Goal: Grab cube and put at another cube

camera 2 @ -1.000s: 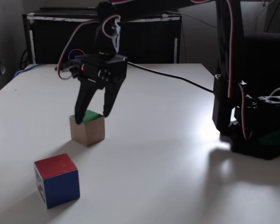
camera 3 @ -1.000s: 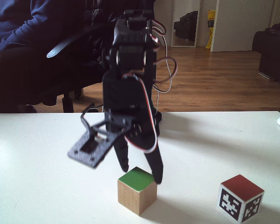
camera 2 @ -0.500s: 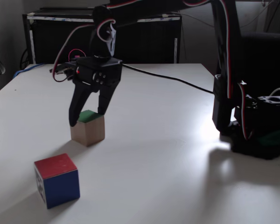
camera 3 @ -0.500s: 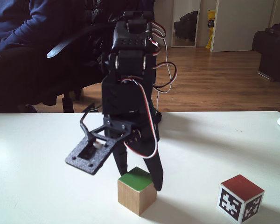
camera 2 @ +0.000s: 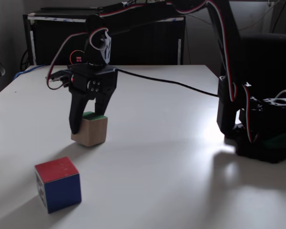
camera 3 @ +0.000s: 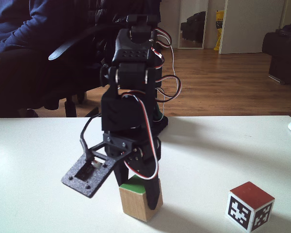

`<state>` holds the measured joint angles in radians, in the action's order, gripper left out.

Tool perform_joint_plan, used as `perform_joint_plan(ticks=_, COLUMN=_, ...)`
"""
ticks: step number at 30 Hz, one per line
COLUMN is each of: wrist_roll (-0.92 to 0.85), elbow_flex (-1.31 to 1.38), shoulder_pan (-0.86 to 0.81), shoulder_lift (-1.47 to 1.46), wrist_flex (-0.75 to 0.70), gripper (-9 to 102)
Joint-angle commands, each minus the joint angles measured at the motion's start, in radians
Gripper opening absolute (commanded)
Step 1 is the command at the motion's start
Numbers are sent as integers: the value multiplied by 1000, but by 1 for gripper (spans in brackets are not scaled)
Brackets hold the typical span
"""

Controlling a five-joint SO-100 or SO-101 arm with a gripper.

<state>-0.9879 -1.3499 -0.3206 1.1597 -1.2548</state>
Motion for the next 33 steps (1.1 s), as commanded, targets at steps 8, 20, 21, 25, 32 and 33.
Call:
perform_joint_plan(ticks=8, wrist_roll=32, elbow_flex=48, shoulder_pan=17, shoulder_lift=41, wrist_flex=-6, gripper=6)
perform_joint_plan(ticks=20, wrist_roll=268, elbow_flex=-141, shoulder_pan=268, shoulder_lift=368, wrist_flex=-23, gripper=6)
perform_joint_plan(ticks=21, wrist_roll=285, elbow_flex=-126, shoulder_pan=287, shoulder_lift=371, wrist_flex=-32, gripper=6)
perform_joint_plan(ticks=25, wrist_roll=345, elbow_flex=-58, shoulder_pan=344, shoulder_lift=360, wrist_flex=-55, gripper=6)
perform_joint_plan(ticks=32, wrist_roll=426, elbow_flex=104, shoulder_pan=380, shoulder_lift=268, wrist_flex=-89, gripper=6)
perform_joint_plan(ticks=33, wrist_roll=436, elbow_flex=137, shoulder_pan=382, shoulder_lift=249, wrist_flex=-101, gripper=6)
